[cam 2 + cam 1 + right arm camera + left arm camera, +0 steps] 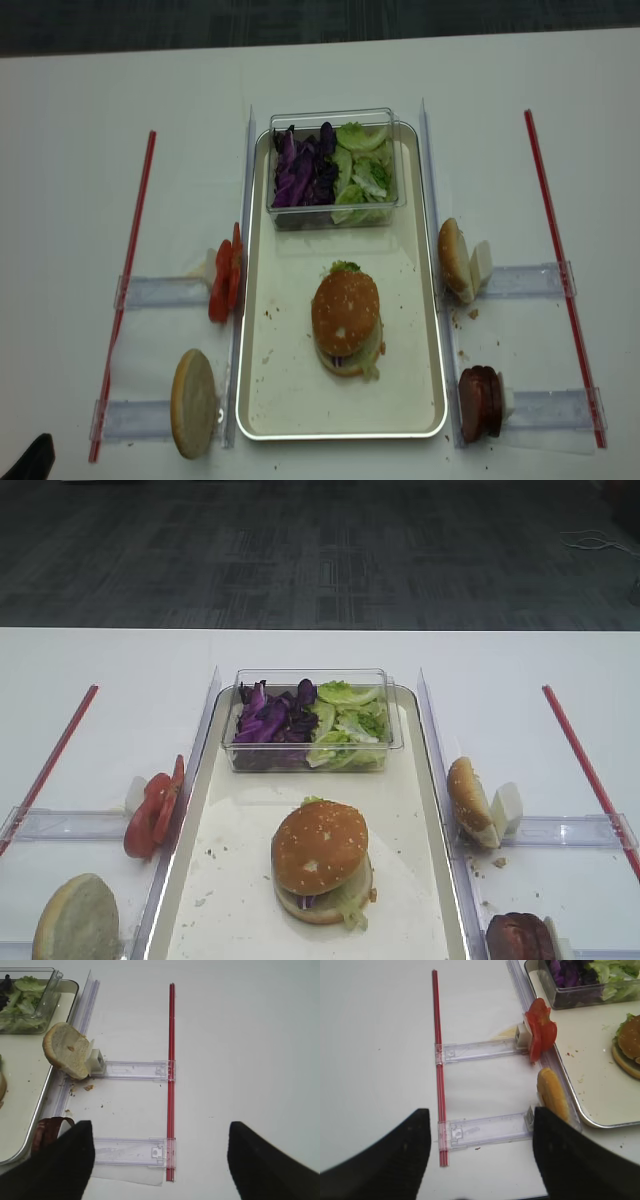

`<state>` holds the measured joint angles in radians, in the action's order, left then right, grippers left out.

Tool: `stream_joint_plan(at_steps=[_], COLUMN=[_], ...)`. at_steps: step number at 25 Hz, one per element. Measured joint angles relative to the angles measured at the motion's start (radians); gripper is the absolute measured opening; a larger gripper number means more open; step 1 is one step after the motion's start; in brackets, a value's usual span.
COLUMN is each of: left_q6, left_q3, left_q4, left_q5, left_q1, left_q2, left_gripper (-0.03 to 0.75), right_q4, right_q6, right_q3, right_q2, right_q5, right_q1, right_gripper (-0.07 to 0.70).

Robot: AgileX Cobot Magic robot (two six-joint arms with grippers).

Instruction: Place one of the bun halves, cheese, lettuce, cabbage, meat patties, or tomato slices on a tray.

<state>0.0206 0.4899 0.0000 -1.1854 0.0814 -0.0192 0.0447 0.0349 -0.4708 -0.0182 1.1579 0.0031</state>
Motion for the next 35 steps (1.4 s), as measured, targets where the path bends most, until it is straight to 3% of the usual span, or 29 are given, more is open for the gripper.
stream_joint_plan(at_steps=[35], left_q6=[0.000], left_q3=[0.000], left_q4=[0.000], left_q5=[0.000], left_q1=[0.000], left_q2=[0.000], left_gripper=[0.421], right_q4=[0.000], right_q6=[0.000], right_q3=[0.002], right_q2=[0.000], right_q5=[0.000], right_q1=[0.000], right_gripper=[0.558])
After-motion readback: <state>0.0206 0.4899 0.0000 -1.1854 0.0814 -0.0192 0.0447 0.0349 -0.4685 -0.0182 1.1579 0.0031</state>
